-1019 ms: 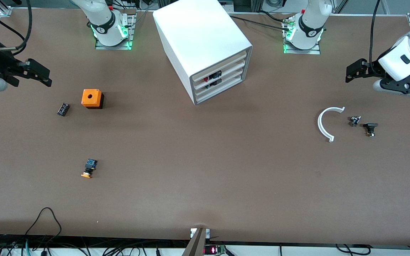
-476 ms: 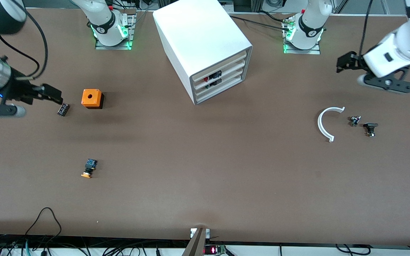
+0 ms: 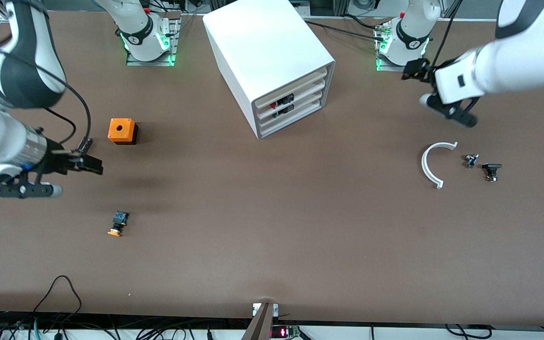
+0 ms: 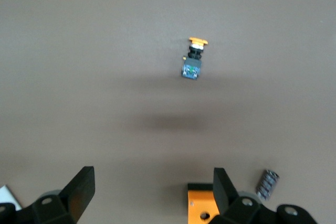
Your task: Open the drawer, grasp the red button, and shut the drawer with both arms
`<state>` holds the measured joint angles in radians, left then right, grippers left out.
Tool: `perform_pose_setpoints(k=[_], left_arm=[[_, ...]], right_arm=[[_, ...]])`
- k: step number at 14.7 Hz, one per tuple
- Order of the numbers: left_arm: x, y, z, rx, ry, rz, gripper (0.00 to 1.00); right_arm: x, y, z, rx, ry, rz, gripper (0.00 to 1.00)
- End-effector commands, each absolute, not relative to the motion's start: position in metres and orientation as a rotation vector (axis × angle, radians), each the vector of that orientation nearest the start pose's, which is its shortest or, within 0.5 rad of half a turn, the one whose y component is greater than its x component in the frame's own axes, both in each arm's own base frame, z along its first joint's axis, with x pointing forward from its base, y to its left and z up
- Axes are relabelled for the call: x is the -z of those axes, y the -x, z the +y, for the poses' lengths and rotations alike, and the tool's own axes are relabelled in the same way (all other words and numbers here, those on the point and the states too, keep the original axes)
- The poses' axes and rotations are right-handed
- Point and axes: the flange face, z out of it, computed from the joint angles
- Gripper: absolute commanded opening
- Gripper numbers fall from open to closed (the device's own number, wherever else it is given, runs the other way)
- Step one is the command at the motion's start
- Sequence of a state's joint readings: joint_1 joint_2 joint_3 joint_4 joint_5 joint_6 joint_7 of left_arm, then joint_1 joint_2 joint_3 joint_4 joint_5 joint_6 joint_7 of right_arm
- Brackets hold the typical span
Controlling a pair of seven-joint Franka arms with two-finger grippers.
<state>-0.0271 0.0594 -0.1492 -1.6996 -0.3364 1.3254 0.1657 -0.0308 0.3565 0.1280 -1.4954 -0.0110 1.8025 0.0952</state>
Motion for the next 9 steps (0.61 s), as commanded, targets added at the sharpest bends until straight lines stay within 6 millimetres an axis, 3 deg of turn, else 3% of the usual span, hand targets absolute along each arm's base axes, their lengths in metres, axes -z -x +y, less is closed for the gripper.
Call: perform_pose_setpoints(k=[1,3,5,9], left_arm=[[-0.499,-0.534,-0.143,-0.734,3.493,0.672,0.99],[-0.474,-0.541,-0.150,-0.680,3.576,0.818,0.99],[-0.433,-0.541,-0.153,-0.647,3.699,0.978,0.99],[-0.357,-0.517,-0.174,-0.489,3.949,1.034,0.98]], right_arm=[[-0.422,-0.676,0.051,-0.078,3.107,-0.006,1.00],[-0.393,-0.685,0.052,-0.081,3.101,-0.004,1.00],[-0.370,-0.691,0.062,-0.076,3.099,-0.024,1.00],[-0.337,-0.699,0.079,-0.058,3.096,-0.049,1.00]])
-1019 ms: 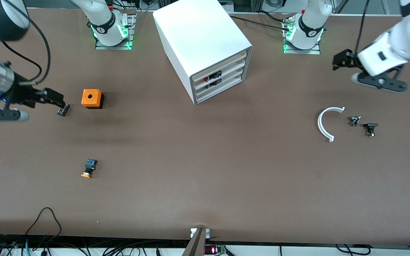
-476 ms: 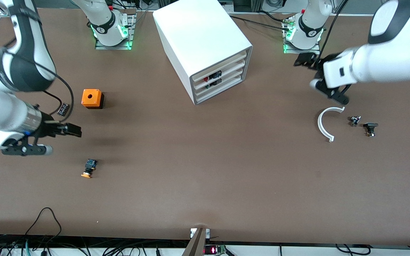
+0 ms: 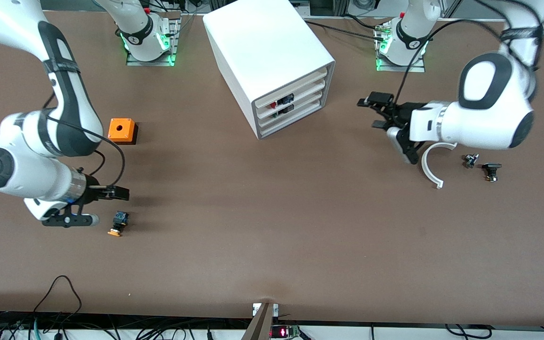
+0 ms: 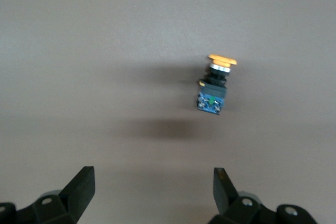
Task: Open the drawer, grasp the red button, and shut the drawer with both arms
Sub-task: 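Grasp the white cabinet's drawer front with the left gripper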
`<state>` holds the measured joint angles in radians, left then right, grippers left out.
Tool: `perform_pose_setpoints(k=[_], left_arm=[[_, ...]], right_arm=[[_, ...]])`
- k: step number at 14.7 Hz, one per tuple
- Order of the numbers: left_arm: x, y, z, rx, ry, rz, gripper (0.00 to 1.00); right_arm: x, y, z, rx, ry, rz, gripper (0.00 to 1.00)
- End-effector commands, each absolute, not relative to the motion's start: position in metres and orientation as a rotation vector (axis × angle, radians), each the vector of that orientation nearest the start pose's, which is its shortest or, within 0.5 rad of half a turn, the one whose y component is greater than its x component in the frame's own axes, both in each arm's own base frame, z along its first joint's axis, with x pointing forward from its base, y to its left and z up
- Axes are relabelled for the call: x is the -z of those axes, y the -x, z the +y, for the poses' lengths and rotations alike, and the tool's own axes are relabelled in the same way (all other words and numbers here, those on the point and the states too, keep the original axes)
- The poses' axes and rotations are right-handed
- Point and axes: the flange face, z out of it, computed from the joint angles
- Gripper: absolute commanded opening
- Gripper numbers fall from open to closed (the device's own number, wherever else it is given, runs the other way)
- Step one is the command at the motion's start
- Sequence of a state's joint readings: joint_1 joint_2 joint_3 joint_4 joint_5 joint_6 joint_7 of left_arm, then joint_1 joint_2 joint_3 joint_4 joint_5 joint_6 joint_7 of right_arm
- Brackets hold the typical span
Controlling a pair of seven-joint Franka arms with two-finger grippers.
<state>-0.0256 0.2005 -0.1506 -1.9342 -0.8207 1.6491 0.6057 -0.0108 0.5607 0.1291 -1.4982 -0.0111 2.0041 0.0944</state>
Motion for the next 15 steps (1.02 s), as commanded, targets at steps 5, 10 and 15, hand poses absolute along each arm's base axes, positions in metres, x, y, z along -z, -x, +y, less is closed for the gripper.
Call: perform_pose_setpoints(k=[5,10,15], left_arm=[[-0.276,-0.465,-0.210,0.196,-1.940,-0.461,0.97],[-0.223,-0.427,-0.222,0.191,-1.823,-0.401,0.84],[-0.199,-0.400,-0.238,0.219,-1.771,-0.349,0.71]], right_arm=[[-0.312,-0.697,0.118,-0.080,3.089,-0.119,1.00],[-0.301,-0.685,0.185,-0.080,3.080,-0.264,1.00],[-0.298,-0.684,0.238,-0.052,3.064,-0.344,1.00]])
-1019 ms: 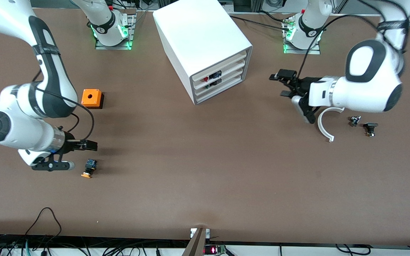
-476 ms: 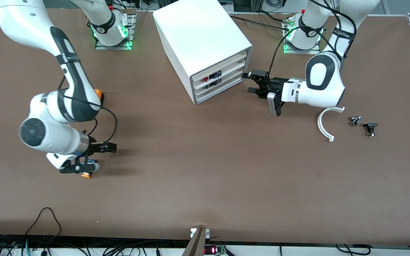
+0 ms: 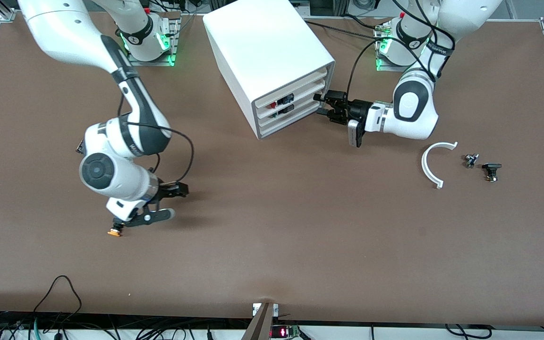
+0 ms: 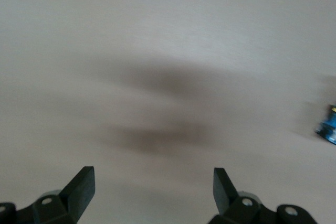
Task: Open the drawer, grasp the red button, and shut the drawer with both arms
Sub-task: 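Grasp the white cabinet's drawer front with the left gripper, then pull the drawer open with the left gripper while the right gripper approaches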
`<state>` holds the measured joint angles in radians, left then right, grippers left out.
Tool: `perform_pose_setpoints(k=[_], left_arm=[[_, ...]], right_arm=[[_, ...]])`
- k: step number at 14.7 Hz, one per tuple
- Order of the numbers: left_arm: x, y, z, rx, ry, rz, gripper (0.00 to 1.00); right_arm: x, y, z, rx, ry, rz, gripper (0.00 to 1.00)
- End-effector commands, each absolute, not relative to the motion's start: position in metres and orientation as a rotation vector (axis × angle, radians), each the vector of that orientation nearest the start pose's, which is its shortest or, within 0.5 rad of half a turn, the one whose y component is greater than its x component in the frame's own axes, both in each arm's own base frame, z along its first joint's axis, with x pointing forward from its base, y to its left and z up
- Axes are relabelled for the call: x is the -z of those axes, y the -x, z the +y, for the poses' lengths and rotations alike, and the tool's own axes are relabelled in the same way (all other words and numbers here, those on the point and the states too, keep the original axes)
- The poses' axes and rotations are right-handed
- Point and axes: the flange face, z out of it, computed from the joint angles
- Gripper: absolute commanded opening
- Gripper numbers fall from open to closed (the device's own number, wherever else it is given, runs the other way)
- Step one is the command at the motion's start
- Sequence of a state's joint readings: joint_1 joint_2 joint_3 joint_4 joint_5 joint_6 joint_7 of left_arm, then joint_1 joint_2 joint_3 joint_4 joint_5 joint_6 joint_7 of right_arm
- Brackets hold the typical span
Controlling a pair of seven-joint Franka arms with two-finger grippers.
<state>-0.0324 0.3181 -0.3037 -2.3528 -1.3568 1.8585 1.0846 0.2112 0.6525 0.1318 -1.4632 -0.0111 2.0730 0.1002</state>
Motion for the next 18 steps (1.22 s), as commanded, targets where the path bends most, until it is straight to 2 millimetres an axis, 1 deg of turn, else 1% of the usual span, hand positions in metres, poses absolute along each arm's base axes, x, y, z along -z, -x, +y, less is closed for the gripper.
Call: perform_pose_setpoints(k=[1,3,4,5,6,7,9,12,14,16,17,18], left_arm=[[-0.193,-0.392,-0.246,0.218,-1.752,-0.355,0.66],[-0.178,-0.382,-0.251,0.223,-1.724,-0.379,0.60],[-0.173,-0.379,-0.253,0.225,-1.713,-0.388,0.55],[-0.171,-0.373,-0.262,0.240,-1.704,-0.397,0.54],[-0.171,-0.371,-0.264,0.241,-1.701,-0.395,0.53],[-0.170,-0.371,-0.264,0.243,-1.701,-0.394,0.46],[-0.170,-0.370,-0.264,0.244,-1.701,-0.393,0.00],[-0.173,-0.379,-0.258,0.234,-1.706,-0.380,0.00],[-0.175,-0.388,-0.254,0.226,-1.713,-0.372,0.00],[-0.182,-0.407,-0.243,0.232,-1.738,-0.379,0.00],[-0.188,-0.423,-0.236,0.243,-1.761,-0.380,0.00],[-0.193,-0.433,-0.230,0.267,-1.786,-0.378,0.00]], right_arm=[[-0.297,-0.683,0.248,-0.038,3.062,-0.338,1.00],[-0.297,-0.679,0.274,0.018,3.052,-0.340,1.00],[-0.293,-0.678,0.280,0.025,3.051,-0.322,1.00],[-0.290,-0.674,0.290,0.023,3.052,-0.307,1.00],[-0.291,-0.670,0.302,0.032,3.054,-0.271,1.00],[-0.291,-0.666,0.312,0.042,3.055,-0.224,1.00],[-0.292,-0.659,0.336,0.075,3.057,-0.097,1.00],[-0.299,-0.656,0.369,0.112,3.052,0.113,1.00],[-0.305,-0.657,0.384,0.143,3.038,0.273,1.00],[-0.310,-0.655,0.393,0.137,3.012,0.458,1.00],[-0.310,-0.654,0.399,0.132,2.999,0.534,1.00],[-0.314,-0.655,0.402,0.137,2.984,0.624,1.00]])
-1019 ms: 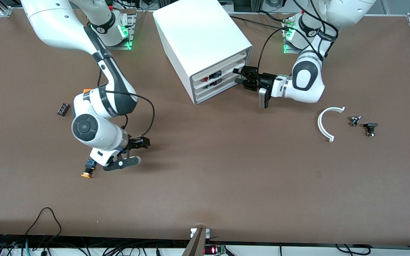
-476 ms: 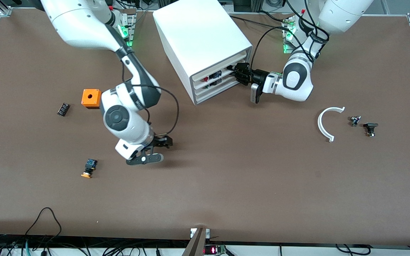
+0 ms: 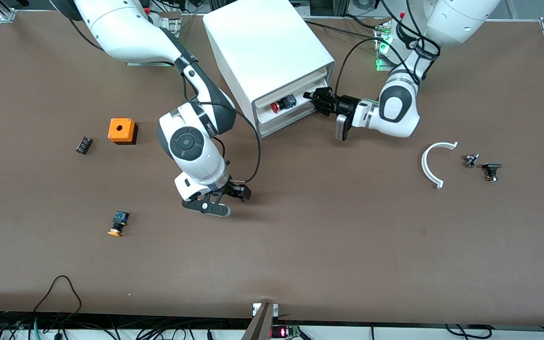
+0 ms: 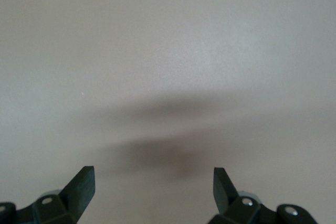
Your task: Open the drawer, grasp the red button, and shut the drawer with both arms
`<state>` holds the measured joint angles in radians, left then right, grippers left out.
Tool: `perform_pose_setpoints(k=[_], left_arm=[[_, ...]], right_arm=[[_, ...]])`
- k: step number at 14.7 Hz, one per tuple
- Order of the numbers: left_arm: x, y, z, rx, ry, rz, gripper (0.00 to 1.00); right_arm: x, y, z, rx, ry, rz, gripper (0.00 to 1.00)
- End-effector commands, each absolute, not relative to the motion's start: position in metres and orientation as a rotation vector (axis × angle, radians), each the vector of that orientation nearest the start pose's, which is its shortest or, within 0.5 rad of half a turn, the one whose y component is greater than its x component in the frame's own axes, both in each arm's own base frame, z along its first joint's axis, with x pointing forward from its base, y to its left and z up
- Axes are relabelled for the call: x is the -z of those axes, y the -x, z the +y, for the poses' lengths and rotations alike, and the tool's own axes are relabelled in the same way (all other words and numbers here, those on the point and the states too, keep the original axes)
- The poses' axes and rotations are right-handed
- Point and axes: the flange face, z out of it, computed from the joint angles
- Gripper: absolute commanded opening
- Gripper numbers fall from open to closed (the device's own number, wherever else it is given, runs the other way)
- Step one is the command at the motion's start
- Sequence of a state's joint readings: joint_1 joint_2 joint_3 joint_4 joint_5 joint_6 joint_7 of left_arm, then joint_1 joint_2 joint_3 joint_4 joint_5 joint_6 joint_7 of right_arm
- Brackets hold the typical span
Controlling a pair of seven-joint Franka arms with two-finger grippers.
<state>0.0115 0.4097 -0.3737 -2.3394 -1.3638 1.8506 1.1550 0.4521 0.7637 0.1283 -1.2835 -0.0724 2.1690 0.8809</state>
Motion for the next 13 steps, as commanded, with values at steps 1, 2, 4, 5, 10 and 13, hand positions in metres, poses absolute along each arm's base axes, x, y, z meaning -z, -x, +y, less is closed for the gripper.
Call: perform_pose_setpoints(k=[1,2,4,5,10,13], left_arm=[[-0.203,-0.448,-0.227,0.271,-1.805,-0.391,0.00],[-0.208,-0.459,-0.222,0.284,-1.828,-0.387,0.00],[-0.214,-0.479,-0.212,0.307,-1.871,-0.395,0.00],[-0.218,-0.491,-0.204,0.306,-1.891,-0.404,0.00],[-0.226,-0.529,-0.178,0.313,-1.904,-0.395,0.00],[-0.228,-0.536,-0.167,0.317,-1.890,-0.395,0.13]], right_arm=[[-0.317,-0.655,0.409,0.134,2.973,0.698,1.00],[-0.323,-0.657,0.414,0.128,2.964,0.772,1.00],[-0.337,-0.655,0.425,0.108,2.932,0.917,1.00],[-0.340,-0.652,0.428,0.100,2.915,0.982,1.00],[-0.363,-0.623,0.474,0.091,2.806,1.174,1.00],[-0.374,-0.597,0.508,0.094,2.778,1.190,1.00]])
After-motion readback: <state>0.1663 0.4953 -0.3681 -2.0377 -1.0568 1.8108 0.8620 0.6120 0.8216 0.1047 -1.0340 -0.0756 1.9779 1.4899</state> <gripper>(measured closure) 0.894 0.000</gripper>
